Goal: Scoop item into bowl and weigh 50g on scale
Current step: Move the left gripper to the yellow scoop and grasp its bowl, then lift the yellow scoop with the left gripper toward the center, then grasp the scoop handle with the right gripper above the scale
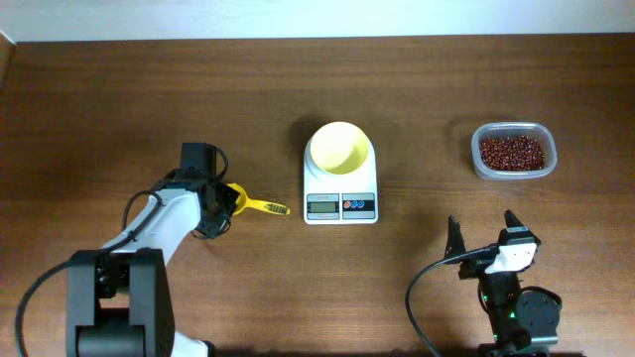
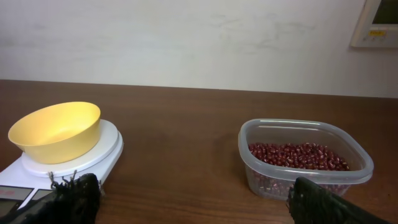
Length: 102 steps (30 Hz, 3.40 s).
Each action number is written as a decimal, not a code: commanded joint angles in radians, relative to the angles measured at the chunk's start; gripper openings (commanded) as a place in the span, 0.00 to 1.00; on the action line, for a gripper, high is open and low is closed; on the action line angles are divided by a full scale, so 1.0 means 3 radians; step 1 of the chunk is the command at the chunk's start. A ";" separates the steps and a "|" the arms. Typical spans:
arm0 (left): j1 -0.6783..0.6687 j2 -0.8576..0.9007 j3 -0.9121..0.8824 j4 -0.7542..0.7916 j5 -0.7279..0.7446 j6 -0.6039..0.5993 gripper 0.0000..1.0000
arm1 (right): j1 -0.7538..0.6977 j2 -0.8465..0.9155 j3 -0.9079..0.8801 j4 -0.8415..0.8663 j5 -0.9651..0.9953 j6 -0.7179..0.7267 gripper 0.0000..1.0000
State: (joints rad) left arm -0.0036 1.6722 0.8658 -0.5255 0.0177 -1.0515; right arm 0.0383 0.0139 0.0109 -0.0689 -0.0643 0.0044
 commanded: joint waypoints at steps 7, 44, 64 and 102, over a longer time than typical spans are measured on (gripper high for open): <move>0.0000 0.0024 -0.0028 0.0004 -0.0010 0.0042 0.00 | 0.0022 -0.0019 -0.0018 -0.0019 0.0008 0.0036 0.99; -0.0001 -0.1667 0.0041 0.0431 -0.0661 0.0683 0.00 | 0.0022 -0.0019 -0.0018 -0.0019 0.0008 0.0036 0.99; -0.0001 -0.1667 0.0041 0.0730 -0.0360 0.0450 0.00 | 0.0022 0.0093 0.0036 0.0890 -0.0769 0.1848 0.99; -0.0601 -0.1301 0.0041 0.0931 0.1203 -0.0771 0.00 | 0.1270 0.4340 0.2015 0.2290 -0.1845 0.2707 0.75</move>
State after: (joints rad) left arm -0.1425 1.2678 0.8677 -0.2489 0.3340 -1.2804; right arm 0.3870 1.3178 0.6052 0.6117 -0.6765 0.8253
